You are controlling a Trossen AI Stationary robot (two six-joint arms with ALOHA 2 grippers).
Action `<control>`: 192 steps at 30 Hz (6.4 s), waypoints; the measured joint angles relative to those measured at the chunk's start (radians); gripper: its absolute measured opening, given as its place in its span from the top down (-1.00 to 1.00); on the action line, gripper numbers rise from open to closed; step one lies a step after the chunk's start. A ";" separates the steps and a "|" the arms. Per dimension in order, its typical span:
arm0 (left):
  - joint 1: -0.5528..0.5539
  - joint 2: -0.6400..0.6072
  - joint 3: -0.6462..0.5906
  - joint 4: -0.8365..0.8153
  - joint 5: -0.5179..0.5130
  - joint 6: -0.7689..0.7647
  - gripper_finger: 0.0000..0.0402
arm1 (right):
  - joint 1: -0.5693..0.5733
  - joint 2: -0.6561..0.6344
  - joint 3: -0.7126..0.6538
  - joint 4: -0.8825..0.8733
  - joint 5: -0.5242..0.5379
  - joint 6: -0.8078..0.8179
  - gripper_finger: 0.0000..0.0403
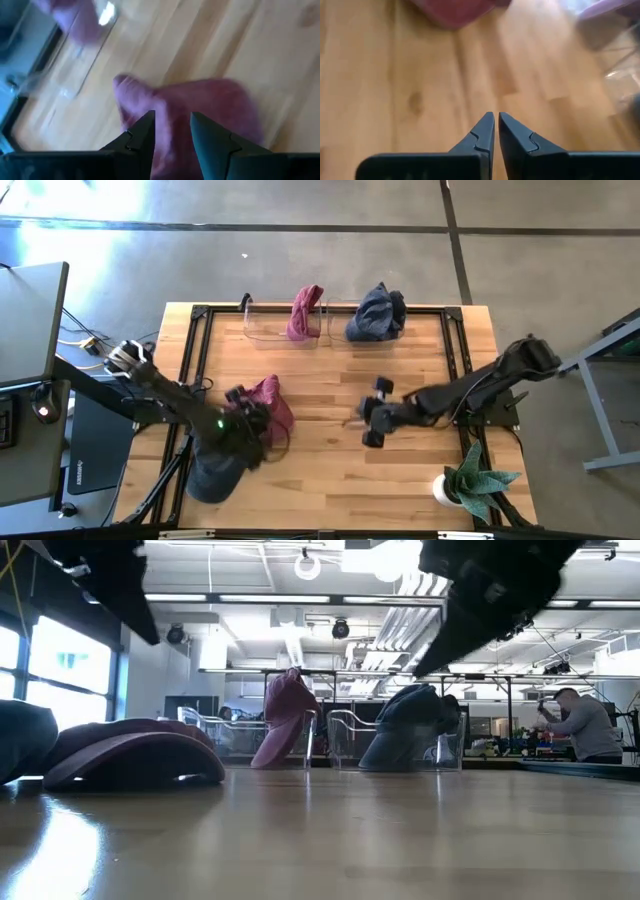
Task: Pick & Place hat
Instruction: Put the red cap into the left transparent bin
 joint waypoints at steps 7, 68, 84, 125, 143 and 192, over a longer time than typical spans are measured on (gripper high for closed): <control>0.212 -0.225 -0.286 0.203 0.143 -0.026 0.22 | 0.125 0.142 0.000 0.053 -0.003 0.094 0.87; 0.207 0.006 -0.347 1.142 0.181 0.719 0.25 | -0.270 0.385 -0.001 0.449 -0.677 0.003 0.90; 0.145 0.001 -0.221 0.979 -0.005 0.734 0.25 | -0.146 -0.058 0.000 0.253 -0.177 -0.192 0.98; 0.149 0.188 -0.221 1.359 0.214 0.866 0.25 | 0.061 0.178 0.003 0.220 -0.238 -0.028 0.39; 0.218 0.290 0.022 0.975 0.120 0.698 0.25 | 0.080 0.164 0.002 -0.126 -0.063 0.097 0.94; 0.385 0.611 0.246 0.906 0.465 0.660 0.25 | 0.064 0.205 0.000 -0.181 -0.162 0.162 0.99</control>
